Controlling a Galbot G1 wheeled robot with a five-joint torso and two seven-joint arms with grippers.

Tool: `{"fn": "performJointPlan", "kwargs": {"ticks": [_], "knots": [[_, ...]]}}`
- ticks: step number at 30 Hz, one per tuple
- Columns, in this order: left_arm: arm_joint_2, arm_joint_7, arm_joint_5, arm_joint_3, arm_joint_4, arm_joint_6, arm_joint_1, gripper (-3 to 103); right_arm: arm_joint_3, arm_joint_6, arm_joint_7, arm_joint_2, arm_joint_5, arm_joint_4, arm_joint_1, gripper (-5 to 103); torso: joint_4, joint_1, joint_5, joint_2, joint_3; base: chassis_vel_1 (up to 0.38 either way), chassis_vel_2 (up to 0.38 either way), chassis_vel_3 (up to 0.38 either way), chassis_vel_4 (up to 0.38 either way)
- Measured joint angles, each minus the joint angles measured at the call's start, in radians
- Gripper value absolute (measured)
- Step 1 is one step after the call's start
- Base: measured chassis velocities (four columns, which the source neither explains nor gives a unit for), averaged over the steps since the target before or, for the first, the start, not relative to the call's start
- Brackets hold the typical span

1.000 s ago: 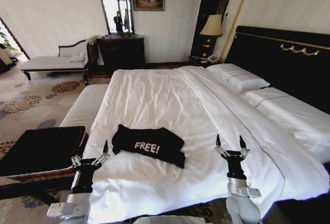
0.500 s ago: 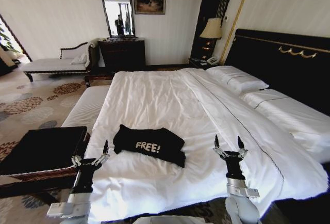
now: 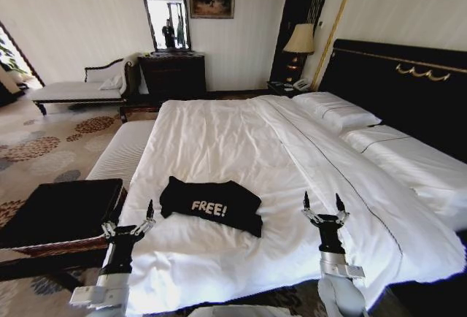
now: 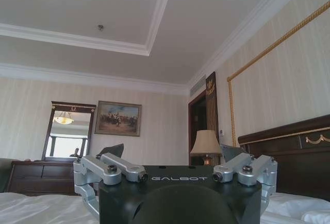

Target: Fold the clothes on the bed and place them into the basket.

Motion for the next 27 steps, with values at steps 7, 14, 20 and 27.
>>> {"fn": "performJointPlan", "kwargs": {"ticks": [7,14,20,27], "knots": [[-0.001,-0.003,0.0,-0.003,0.017,0.014,-0.018,100,-0.01,0.002,-0.001,-0.008,0.002,-0.02,0.02,100,0.0,0.0,-0.0002,0.0,0.0,0.0,0.0,0.0,0.0],[0.003,-0.014,0.001,-0.015,0.079,0.034,-0.057,100,-0.017,0.013,-0.002,-0.017,0.001,-0.063,0.06,100,0.0,0.0,0.0,0.0,0.0,0.0,0.0,0.0,0.0],[0.053,-0.065,-0.083,-0.002,0.194,0.1,-0.128,100,-0.041,0.017,0.002,-0.021,-0.001,-0.105,0.1,100,0.0003,0.0,-0.0004,0.0,0.0,0.0,0.0,0.0,0.0],[0.152,-0.173,-0.356,-0.015,0.2,0.33,-0.227,100,-0.107,0.02,0.004,-0.038,-0.004,-0.174,0.157,100,0.0005,0.0,-0.0004,0.0,0.0,0.0,0.0,0.0,0.0]]}}
